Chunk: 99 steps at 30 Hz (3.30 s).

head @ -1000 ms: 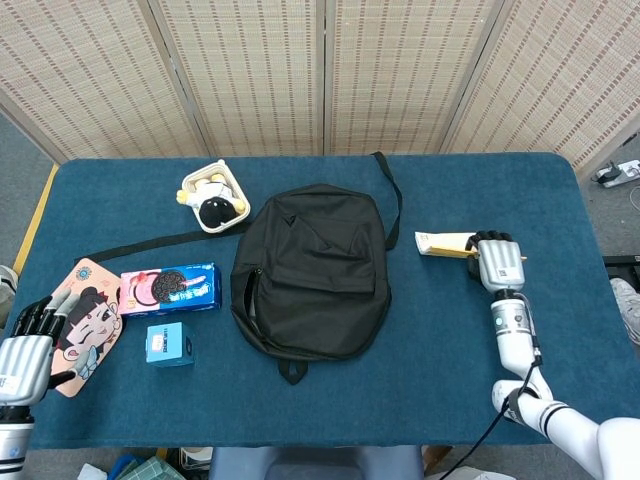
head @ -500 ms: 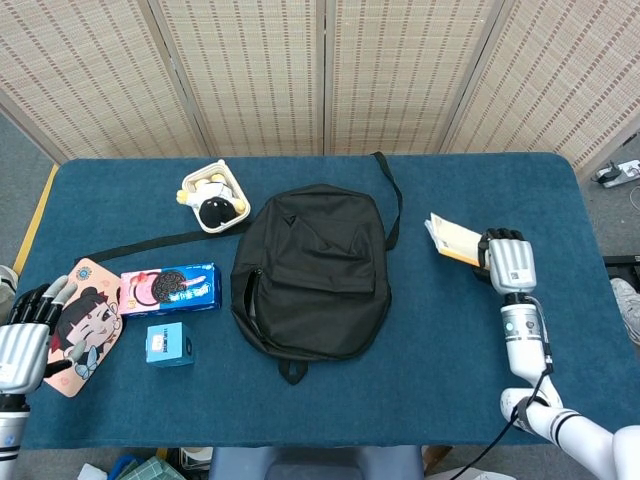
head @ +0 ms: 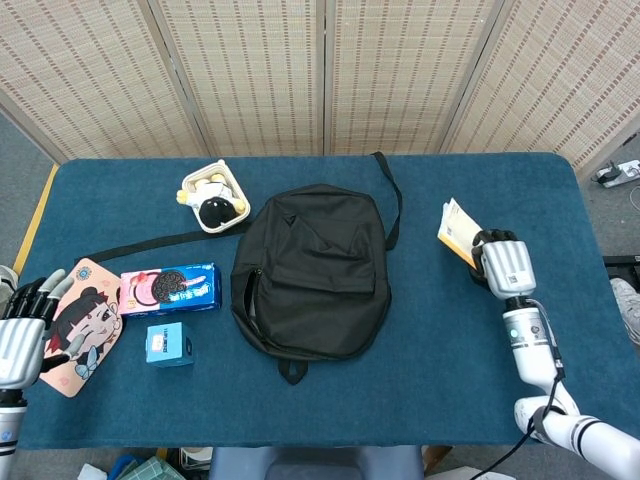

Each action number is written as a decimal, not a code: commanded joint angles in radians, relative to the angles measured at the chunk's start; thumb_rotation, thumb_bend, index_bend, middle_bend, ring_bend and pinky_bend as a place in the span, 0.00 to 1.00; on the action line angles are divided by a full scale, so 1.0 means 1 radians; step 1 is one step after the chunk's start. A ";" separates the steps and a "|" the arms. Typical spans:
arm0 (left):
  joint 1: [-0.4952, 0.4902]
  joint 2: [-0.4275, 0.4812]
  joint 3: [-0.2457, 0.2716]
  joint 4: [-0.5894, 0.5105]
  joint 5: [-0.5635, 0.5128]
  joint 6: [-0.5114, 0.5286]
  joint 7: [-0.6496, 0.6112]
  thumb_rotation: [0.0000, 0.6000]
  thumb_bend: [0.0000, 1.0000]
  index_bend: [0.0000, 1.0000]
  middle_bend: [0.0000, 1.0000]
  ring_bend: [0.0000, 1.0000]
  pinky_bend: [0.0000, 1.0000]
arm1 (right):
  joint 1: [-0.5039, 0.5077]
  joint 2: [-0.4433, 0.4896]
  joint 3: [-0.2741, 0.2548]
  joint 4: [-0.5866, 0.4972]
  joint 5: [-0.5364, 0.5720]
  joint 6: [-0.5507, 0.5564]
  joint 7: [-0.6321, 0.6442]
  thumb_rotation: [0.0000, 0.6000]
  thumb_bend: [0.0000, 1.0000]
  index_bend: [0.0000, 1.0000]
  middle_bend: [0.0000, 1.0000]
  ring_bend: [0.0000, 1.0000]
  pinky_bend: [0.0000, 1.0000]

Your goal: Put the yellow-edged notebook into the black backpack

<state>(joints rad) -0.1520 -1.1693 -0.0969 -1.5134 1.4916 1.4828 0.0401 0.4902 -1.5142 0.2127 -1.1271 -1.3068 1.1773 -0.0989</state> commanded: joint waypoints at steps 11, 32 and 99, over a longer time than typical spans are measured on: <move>0.005 0.006 0.008 -0.011 -0.006 0.002 0.008 1.00 0.27 0.15 0.09 0.08 0.08 | 0.020 0.090 -0.081 -0.119 -0.127 -0.021 -0.006 1.00 0.43 0.74 0.39 0.31 0.31; -0.096 0.047 0.023 -0.016 0.109 -0.089 -0.065 1.00 0.27 0.17 0.09 0.11 0.08 | 0.028 0.278 -0.105 -0.257 -0.253 0.052 0.015 1.00 0.43 0.73 0.38 0.31 0.31; -0.687 -0.429 -0.027 0.088 -0.229 -0.691 0.417 1.00 0.27 0.14 0.09 0.13 0.13 | 0.012 0.307 -0.091 -0.234 -0.196 0.040 0.048 1.00 0.43 0.73 0.38 0.31 0.31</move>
<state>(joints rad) -0.8415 -1.5809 -0.1209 -1.4441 1.2505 0.7709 0.4801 0.5027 -1.2077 0.1213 -1.3610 -1.5031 1.2169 -0.0505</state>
